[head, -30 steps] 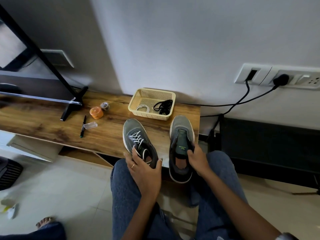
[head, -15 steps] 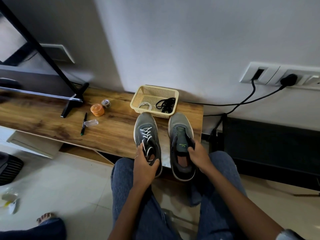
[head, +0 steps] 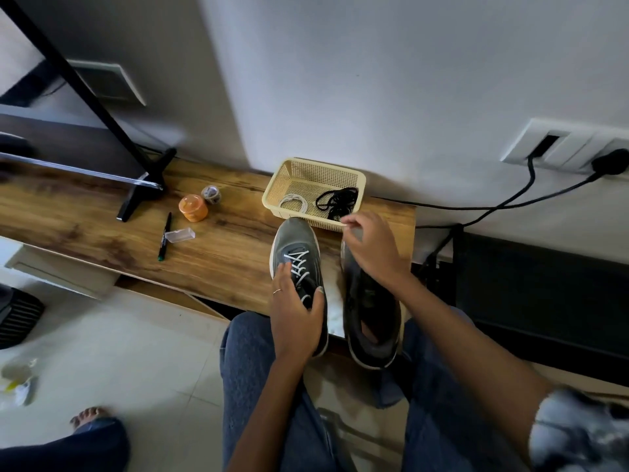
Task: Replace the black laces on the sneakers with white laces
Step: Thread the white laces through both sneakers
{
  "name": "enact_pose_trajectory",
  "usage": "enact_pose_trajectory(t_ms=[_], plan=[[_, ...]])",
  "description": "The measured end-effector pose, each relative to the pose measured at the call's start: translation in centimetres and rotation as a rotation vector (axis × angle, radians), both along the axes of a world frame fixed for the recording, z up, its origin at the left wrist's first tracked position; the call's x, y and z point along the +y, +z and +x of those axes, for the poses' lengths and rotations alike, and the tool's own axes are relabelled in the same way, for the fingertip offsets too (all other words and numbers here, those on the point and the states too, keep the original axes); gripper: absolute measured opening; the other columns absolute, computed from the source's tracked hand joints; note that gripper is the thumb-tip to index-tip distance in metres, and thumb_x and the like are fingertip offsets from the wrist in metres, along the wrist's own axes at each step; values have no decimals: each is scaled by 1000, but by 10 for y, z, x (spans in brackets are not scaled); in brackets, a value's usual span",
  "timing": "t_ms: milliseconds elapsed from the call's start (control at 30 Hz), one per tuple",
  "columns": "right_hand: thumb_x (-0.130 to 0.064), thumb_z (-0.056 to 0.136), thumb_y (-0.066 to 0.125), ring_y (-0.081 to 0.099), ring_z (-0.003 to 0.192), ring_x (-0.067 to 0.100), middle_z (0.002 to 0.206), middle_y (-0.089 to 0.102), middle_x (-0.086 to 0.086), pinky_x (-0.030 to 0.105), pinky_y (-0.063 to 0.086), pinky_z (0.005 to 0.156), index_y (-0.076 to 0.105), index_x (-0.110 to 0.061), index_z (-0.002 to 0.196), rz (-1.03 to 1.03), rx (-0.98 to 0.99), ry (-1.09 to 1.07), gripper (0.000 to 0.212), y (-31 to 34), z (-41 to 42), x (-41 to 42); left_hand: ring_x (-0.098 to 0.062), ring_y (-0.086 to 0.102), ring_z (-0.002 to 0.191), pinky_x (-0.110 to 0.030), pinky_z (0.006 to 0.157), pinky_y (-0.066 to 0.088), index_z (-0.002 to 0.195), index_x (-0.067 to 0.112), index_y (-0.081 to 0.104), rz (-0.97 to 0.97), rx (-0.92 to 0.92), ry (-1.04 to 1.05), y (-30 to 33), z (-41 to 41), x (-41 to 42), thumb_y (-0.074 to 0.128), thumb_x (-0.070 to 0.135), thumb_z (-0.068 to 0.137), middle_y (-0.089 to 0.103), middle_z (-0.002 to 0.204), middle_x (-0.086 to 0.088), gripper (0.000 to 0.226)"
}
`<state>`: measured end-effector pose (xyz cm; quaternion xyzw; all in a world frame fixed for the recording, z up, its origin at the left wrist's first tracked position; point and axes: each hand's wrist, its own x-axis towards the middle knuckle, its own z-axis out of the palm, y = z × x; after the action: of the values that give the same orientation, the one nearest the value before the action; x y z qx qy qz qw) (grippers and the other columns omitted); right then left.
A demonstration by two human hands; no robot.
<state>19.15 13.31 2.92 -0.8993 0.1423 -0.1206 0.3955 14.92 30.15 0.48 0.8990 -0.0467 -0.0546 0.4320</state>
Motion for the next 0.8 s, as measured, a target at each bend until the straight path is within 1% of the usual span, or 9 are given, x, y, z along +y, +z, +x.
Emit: enact_pose_trajectory(t_ms=[133, 233, 333, 400, 433, 500, 600, 667, 800], plan=[[-9, 93, 51, 56, 84, 16, 97, 62, 5, 32, 46, 74, 67, 0, 98, -79, 88, 161, 20, -4, 77, 5, -21, 23, 143, -37, 116, 24, 150, 12, 23, 84, 25, -36, -11, 11, -6, 56, 32, 93, 25, 156, -6, 69], [-4, 91, 49, 61, 79, 20, 87, 68, 11, 38, 51, 72, 65, 6, 82, -137, 188, 181, 20, -17, 124, 5, -20, 26, 142, -37, 115, 27, 149, 11, 27, 127, 38, -35, -19, 13, -8, 56, 34, 93, 26, 155, -5, 67], [-2, 89, 50, 52, 59, 20, 61, 53, 8, 36, 49, 60, 50, -5, 60, -240, 300, 166, 29, -35, 161, 8, -18, 26, 141, -35, 115, 27, 147, 13, 30, 122, 38, -27, -23, 15, -9, 56, 34, 93, 28, 154, -3, 64], [-8, 90, 56, 41, 53, 14, 57, 41, 1, 27, 36, 49, 38, -12, 56, -269, 346, 170, 38, -43, 176, 13, -17, 27, 140, -34, 114, 28, 147, 15, 31, 113, 37, -23, -25, 16, -8, 56, 35, 92, 29, 153, -1, 63], [-11, 90, 59, 43, 56, 15, 59, 42, 0, 25, 32, 49, 35, -13, 56, -268, 367, 175, 41, -46, 181, 16, -18, 29, 139, -34, 114, 29, 147, 15, 32, 108, 33, -22, -25, 16, -8, 57, 34, 92, 30, 153, -1, 63], [-19, 88, 66, 55, 76, 20, 75, 57, 5, 25, 38, 59, 41, -11, 62, -292, 438, 179, 37, -52, 185, 22, -17, 30, 139, -33, 114, 29, 146, 16, 32, 110, 24, -23, -26, 16, -8, 58, 34, 91, 31, 152, 0, 64], [-14, 90, 65, 61, 101, 27, 105, 66, 13, 28, 41, 69, 60, -2, 97, -293, 458, 121, 16, -64, 189, 28, -13, 25, 140, -28, 115, 24, 148, 19, 29, 113, 31, -29, -27, 18, -8, 57, 37, 92, 28, 153, 3, 65], [-8, 91, 61, 61, 104, 28, 108, 65, 14, 28, 42, 69, 59, -1, 106, -292, 454, 67, 16, -72, 191, 27, -11, 21, 141, -27, 116, 22, 149, 22, 26, 106, 49, -33, -27, 17, -8, 55, 39, 92, 24, 154, 6, 65], [-3, 88, 62, 62, 101, 29, 105, 65, 14, 30, 50, 73, 60, -1, 100, -265, 444, -26, 12, -80, 196, 27, -12, 23, 141, -28, 116, 23, 148, 21, 28, 111, 52, -27, -28, 17, -9, 57, 38, 91, 27, 153, 5, 66]])
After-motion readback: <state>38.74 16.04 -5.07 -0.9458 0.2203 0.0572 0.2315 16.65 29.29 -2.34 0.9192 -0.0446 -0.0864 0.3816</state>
